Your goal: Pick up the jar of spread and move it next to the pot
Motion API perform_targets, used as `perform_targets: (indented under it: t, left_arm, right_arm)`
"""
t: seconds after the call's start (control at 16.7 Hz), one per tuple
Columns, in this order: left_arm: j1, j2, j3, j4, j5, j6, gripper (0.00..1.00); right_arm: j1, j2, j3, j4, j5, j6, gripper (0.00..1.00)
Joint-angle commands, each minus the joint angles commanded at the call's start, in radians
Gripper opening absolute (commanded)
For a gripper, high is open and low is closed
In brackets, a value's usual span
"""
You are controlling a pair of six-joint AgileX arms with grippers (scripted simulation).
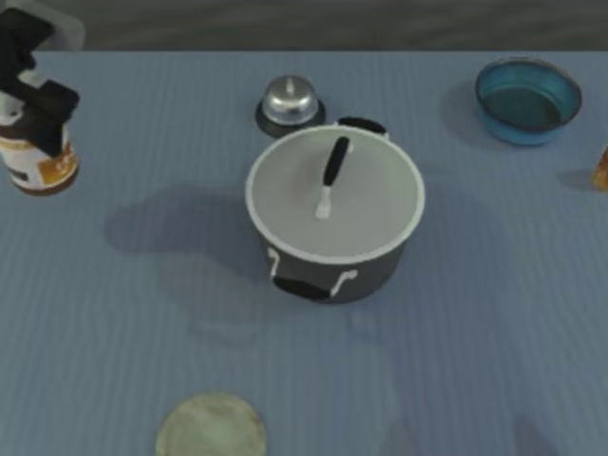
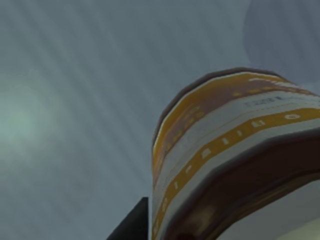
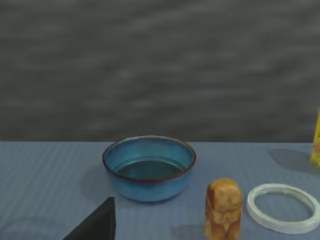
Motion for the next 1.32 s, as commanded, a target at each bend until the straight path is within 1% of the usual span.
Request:
perform_targets:
  t: [0.12,0.48,0.66,0.84,1.2,1.32]
  left_arm:
    - [0.001,-0.036,-0.040,0.016,0.000,0.000,0.00]
    - [-0.006,-0.037,-0.042,0.016,-0.001,0.000,0.00]
    - [-0.031,-0.045,-0.065,0.042,-0.009,-0.064,0.00]
    - [-0.086,-0.057,-0.122,0.093,-0.024,-0.222,0.00]
    - [-0.228,-0.088,-0.278,0.223,-0.062,-0.670,0.00]
    - [-0.268,-0.100,-0.322,0.262,-0.073,-0.781,0.00]
  right_arm:
    - [0.000,0.000,0.000,0.000,0.000,0.000,1.00]
    - [0.000,0.000,0.000,0.000,0.000,0.000,1.00]
    - [0.000,0.000,0.000,0.000,0.000,0.000,1.00]
    - [0.000,0.000,0.000,0.000,0.000,0.000,1.00]
    - [0.000,0.000,0.000,0.000,0.000,0.000,1.00]
    - [0.000,0.000,0.000,0.000,0.000,0.000,1.00]
